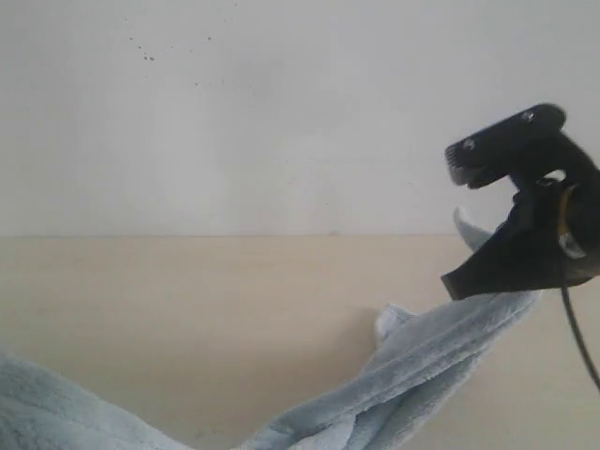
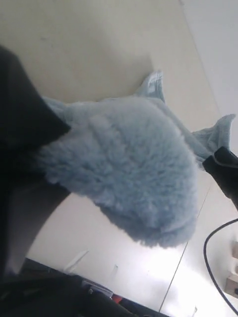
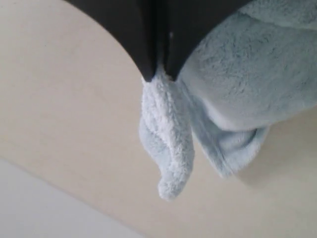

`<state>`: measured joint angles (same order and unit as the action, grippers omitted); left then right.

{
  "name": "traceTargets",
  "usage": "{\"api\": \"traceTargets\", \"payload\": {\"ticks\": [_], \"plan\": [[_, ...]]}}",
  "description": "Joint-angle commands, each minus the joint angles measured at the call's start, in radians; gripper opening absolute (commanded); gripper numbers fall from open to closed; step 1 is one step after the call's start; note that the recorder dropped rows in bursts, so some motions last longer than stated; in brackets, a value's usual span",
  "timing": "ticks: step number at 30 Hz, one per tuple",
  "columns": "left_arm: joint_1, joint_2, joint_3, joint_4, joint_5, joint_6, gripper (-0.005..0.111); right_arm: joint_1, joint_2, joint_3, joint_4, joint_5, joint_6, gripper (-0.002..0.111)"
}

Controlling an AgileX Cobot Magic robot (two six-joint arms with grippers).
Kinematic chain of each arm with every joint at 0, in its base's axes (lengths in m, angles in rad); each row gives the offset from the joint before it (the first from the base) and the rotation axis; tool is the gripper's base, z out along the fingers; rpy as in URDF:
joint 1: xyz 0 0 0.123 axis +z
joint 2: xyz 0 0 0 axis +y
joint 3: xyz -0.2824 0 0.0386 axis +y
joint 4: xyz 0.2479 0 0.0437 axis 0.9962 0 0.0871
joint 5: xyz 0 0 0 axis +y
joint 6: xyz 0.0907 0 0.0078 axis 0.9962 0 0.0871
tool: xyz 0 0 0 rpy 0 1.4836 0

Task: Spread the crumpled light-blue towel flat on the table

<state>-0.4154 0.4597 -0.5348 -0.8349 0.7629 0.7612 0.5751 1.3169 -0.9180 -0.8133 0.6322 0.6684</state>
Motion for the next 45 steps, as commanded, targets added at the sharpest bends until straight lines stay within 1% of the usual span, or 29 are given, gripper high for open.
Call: {"api": "traceTargets", "payload": {"ticks": [1, 7, 12, 14, 18, 22, 25, 29, 32, 37, 42, 45], "plan": [[-0.004, -0.044, -0.082, -0.018, 0.021, 0.021, 0.004, -0.008, -0.160, 0.004, -0.050, 0.050, 0.029, 0.000], [-0.004, -0.049, -0.224, -0.014, 0.130, 0.041, 0.004, -0.008, -0.353, 0.004, -0.052, 0.140, 0.035, 0.000], [-0.004, -0.049, -0.258, -0.002, 0.227, 0.041, 0.004, -0.008, -0.510, 0.005, -0.028, 0.230, 0.011, 0.000], [-0.004, -0.049, -0.258, 0.045, 0.264, 0.023, 0.004, -0.008, -0.562, 0.005, -0.010, 0.260, -0.022, 0.000], [-0.004, -0.050, -0.258, 0.212, 0.314, -0.086, 0.004, -0.008, -0.650, 0.005, 0.052, 0.332, -0.095, 0.000], [-0.004, -0.050, -0.258, 0.312, 0.296, -0.215, 0.004, -0.008, -0.688, 0.025, 0.135, 0.383, -0.173, 0.000], [-0.004, -0.050, -0.256, 0.403, 0.293, -0.295, 0.004, -0.008, -0.688, 0.063, 0.145, 0.390, -0.182, 0.000], [-0.004, -0.050, -0.229, 0.542, 0.306, -0.391, 0.004, -0.008, -0.688, 0.130, 0.131, 0.341, -0.159, 0.000], [-0.004, -0.043, -0.183, 0.607, 0.306, -0.448, 0.004, -0.008, -0.688, 0.180, 0.107, 0.303, -0.095, 0.000], [-0.004, -0.040, -0.111, 0.643, 0.231, -0.494, 0.004, -0.008, -0.688, 0.243, 0.034, 0.267, 0.033, 0.000], [-0.004, -0.040, -0.105, 0.647, 0.170, -0.506, 0.004, -0.008, -0.688, 0.246, 0.019, 0.272, 0.047, 0.000], [-0.004, -0.047, -0.105, 0.649, 0.156, -0.506, 0.004, -0.008, -0.691, 0.246, 0.019, 0.275, 0.056, 0.000]]}}
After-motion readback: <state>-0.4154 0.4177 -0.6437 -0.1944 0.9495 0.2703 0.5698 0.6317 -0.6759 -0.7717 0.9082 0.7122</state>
